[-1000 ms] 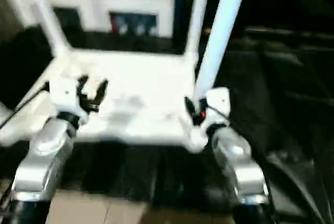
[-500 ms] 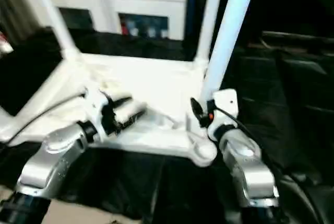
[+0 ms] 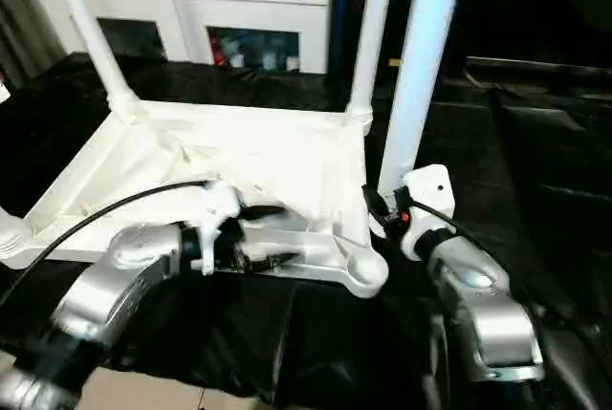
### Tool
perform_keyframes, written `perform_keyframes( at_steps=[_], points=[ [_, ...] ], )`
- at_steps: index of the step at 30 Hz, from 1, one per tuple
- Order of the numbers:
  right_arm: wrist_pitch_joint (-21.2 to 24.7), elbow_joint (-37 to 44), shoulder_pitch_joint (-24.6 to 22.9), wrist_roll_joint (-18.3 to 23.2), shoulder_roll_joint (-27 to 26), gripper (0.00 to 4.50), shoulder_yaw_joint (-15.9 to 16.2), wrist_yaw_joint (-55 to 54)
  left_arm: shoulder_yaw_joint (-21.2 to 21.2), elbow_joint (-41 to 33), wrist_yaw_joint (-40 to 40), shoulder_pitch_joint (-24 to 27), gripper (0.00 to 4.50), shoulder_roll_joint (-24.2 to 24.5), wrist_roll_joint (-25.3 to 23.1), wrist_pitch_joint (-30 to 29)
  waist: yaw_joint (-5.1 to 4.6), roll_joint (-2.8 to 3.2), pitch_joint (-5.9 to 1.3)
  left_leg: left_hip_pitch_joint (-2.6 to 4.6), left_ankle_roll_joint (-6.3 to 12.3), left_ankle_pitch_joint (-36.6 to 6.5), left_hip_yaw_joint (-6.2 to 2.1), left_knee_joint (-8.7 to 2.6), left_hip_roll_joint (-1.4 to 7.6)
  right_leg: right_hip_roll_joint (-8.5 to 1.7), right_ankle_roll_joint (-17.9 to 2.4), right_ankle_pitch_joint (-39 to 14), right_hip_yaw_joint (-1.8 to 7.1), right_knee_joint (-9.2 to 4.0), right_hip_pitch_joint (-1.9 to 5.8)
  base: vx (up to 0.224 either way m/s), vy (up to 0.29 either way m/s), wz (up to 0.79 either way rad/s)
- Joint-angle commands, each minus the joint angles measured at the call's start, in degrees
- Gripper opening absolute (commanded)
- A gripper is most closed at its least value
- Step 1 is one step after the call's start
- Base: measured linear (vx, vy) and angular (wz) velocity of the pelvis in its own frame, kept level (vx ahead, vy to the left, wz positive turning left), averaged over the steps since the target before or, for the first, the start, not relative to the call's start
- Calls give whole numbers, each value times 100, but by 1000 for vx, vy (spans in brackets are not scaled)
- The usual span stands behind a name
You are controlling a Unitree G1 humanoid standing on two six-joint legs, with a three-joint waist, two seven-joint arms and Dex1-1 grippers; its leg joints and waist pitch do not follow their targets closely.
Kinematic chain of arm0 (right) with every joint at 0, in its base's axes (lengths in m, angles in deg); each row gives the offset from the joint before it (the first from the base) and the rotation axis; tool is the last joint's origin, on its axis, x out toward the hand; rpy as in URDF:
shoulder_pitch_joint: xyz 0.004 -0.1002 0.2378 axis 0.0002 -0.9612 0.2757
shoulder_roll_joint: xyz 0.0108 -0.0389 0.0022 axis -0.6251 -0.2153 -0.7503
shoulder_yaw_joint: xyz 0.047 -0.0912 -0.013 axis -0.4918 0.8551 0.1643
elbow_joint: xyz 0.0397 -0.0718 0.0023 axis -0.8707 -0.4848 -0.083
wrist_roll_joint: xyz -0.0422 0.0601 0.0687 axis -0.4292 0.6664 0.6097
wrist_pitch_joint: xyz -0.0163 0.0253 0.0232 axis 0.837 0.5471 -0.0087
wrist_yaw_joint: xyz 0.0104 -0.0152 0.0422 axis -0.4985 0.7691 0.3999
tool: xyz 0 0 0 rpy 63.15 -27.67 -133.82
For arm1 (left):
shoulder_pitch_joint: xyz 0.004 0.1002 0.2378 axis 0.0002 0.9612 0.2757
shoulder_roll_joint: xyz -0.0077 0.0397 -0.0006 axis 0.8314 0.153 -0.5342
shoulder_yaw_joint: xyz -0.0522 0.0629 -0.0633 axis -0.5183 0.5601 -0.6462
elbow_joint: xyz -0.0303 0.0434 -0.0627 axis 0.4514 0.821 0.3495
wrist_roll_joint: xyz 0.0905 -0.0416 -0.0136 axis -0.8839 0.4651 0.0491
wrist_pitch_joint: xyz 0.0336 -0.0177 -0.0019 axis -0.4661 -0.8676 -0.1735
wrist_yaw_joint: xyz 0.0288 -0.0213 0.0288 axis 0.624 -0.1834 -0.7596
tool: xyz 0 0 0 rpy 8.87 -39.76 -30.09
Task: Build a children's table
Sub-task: Pick table leg
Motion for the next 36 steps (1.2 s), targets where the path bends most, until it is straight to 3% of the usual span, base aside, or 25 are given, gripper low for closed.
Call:
perform_keyframes(
  at_steps=[1, 2, 3, 5, 6, 8, 9, 13, 18, 21, 30, 35, 36],
  points=[
    [138, 96, 20, 123, 115, 191, 33, 200, 147, 187, 311, -136, 421, 58, -174, 111, 39, -89, -407, -63, 447, -142, -61, -443, 327, -409, -1220, -925, 237, -368, 309, 52, -7, 7],
    [187, 152, -15, 174, 184, 191, 58, 311, 197, 295, 421, -211, 414, 62, -213, 129, 40, -98, -411, -88, 494, 5, -65, -442, 325, -413, -1290, -711, 233, -349, 339, 53, -4, 3],
    [229, 218, -59, 234, 257, 191, 82, 444, 256, 423, 520, -306, 411, 68, -243, 181, 39, -51, -433, -90, 619, 239, -64, -403, 317, -399, -1444, -188, 222, -304, 351, 53, -4, 3],
    [253, 307, -128, 285, 314, 191, 84, 534, 397, 581, 747, -458, 404, 77, -251, 130, 49, -54, -441, -125, 724, 415, -71, -393, 329, -427, -1577, 123, 216, -267, 383, 0, 0, 0],
    [271, 318, -138, 294, 312, 191, 73, 532, 433, 618, 790, -494, 376, 74, -259, 129, 60, -10, -444, -118, 742, 427, -77, -387, 331, -427, -1603, 137, 211, -263, 376, 0, 0, 0],
    [272, 328, -159, 281, 310, 191, 59, 518, 479, 656, 878, -536, 369, 49, -237, 79, 58, -6, -449, -116, 744, 346, -69, -383, 347, -431, -1655, 38, 202, -285, 369, 0, 0, 0],
    [298, 356, -204, 261, 291, 191, 22, 481, 533, 738, 988, -590, 356, -30, -233, 50, 60, 21, -410, -119, 656, 81, -70, -412, 361, -435, -1680, -315, 197, -325, 366, 0, 0, 0],
    [393, 475, -290, 351, 237, 191, -31, 423, 601, 950, 1000, -624, 324, -189, -382, 144, 60, 29, -384, -92, 416, -421, -56, -448, 360, -419, -1509, -1143, 215, -421, 357, 0, 0, 0],
    [406, 531, -325, 411, 142, 191, -70, 358, 621, 1163, 792, -661, 281, -263, -525, 268, 44, 30, -388, -112, 299, -591, -65, -468, 358, -420, -1299, -1491, 210, -458, 358, 0, 0, 0],
    [421, 550, -337, 461, 29, 191, -127, 283, 582, 1297, 669, -706, 279, -326, -604, 227, 48, 32, -391, -108, 271, -581, -66, -475, 357, -415, -1264, -1515, 205, -459, 340, 0, 0, 0],
    [460, 590, -368, 498, -17, 191, -144, 250, 563, 1488, 775, -785, 194, -370, -665, 330, 38, 53, -385, -131, 277, -591, -74, -490, 358, -416, -1262, -1449, 203, -470, 345, 0, 0, 0],
    [451, 606, -376, 502, -32, 191, -150, 245, 612, 1560, 794, -826, 183, -355, -721, 369, 39, 59, -384, -131, 248, -638, -82, -500, 365, -429, -1235, -1544, 207, -472, 345, 0, 0, 0],
    [448, 606, -375, 504, -32, 191, -151, 243, 616, 1570, 797, -832, 158, -354, -731, 371, 37, 59, -382, -131, 247, -648, -81, -503, 365, -426, -1235, -1557, 205, -476, 341, 0, 0, 0]
  ],
)
